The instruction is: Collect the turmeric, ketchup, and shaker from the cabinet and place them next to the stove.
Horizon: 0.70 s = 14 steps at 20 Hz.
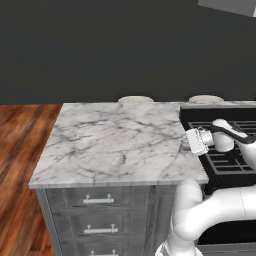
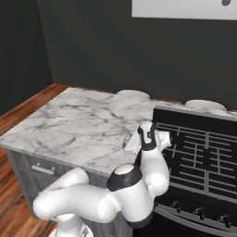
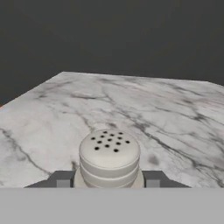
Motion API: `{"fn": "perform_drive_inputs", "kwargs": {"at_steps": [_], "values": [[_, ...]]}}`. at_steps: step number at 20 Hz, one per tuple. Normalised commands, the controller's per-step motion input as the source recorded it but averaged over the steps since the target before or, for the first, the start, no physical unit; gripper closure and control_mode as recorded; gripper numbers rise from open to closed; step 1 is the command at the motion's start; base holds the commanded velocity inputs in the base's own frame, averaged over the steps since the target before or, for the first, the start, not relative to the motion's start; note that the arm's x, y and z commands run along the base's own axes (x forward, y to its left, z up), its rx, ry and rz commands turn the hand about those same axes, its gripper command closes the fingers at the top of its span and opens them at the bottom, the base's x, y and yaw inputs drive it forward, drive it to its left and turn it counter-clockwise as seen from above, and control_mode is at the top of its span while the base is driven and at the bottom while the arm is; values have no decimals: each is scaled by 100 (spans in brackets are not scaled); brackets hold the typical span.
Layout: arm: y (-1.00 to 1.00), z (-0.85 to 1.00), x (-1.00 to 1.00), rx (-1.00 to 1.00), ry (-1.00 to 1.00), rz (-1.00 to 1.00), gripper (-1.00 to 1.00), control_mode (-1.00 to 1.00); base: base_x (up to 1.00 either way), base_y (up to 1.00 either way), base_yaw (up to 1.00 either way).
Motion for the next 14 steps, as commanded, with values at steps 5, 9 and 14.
{"fn": "perform_drive_inputs", "kwargs": {"at_steps": [5, 9, 14], "values": [[0, -4, 0, 0, 0, 0, -100, -100, 0, 0, 0], [0, 2, 0, 0, 0, 0, -100, -100, 0, 0, 0], [0, 23, -1, 0, 0, 0, -100, -100, 0, 0, 0]]}}
